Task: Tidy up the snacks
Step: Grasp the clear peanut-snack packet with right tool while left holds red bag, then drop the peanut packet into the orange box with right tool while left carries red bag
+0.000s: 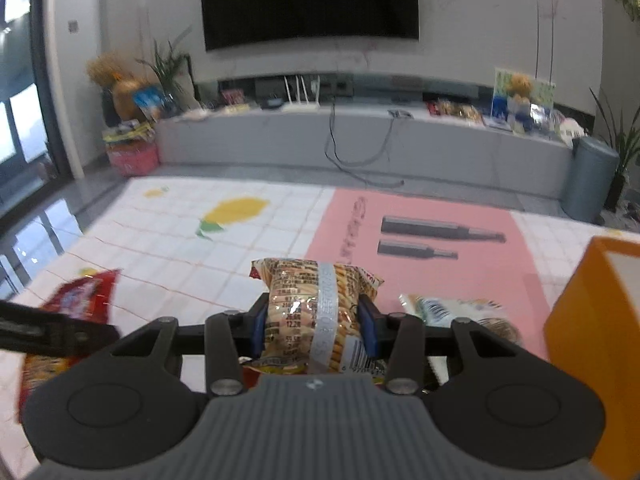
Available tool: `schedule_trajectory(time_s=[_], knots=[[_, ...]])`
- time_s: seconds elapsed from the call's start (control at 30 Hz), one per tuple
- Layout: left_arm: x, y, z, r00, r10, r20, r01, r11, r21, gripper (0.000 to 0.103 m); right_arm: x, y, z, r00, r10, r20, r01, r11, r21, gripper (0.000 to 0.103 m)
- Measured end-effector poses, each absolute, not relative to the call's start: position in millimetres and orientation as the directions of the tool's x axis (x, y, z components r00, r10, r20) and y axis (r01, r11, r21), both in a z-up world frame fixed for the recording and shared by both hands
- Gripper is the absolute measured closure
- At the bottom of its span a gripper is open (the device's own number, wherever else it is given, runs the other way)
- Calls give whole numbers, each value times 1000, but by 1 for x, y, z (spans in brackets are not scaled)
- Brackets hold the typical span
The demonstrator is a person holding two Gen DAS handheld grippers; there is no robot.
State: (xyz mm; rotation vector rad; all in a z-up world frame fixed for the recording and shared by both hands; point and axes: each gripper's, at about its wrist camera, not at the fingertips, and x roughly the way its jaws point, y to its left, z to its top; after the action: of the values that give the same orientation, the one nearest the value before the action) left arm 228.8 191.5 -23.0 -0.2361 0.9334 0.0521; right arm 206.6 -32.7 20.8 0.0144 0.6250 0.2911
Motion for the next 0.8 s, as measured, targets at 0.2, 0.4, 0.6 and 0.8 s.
schedule_trajectory(time_s=[0.2, 0.4, 0.6, 0.8], knots=[[220, 173, -10, 636, -130, -760, -92, 966, -242, 12, 163, -74, 50, 804, 306, -510, -267, 952, 152, 60], [214, 150, -1, 662, -238, -711, -5, 947, -322, 12, 126, -130, 68, 844, 277, -458, -218, 959, 179, 60], [213, 117, 1, 659, -323, -679, 93, 931, -352, 12, 105, -193, 78, 889, 186, -418, -115, 975, 190, 60], [216, 80, -4, 634, -367, -681, 166, 924, -343, 12, 118, -268, 69, 855, 46, -517, 119, 952, 281, 60]])
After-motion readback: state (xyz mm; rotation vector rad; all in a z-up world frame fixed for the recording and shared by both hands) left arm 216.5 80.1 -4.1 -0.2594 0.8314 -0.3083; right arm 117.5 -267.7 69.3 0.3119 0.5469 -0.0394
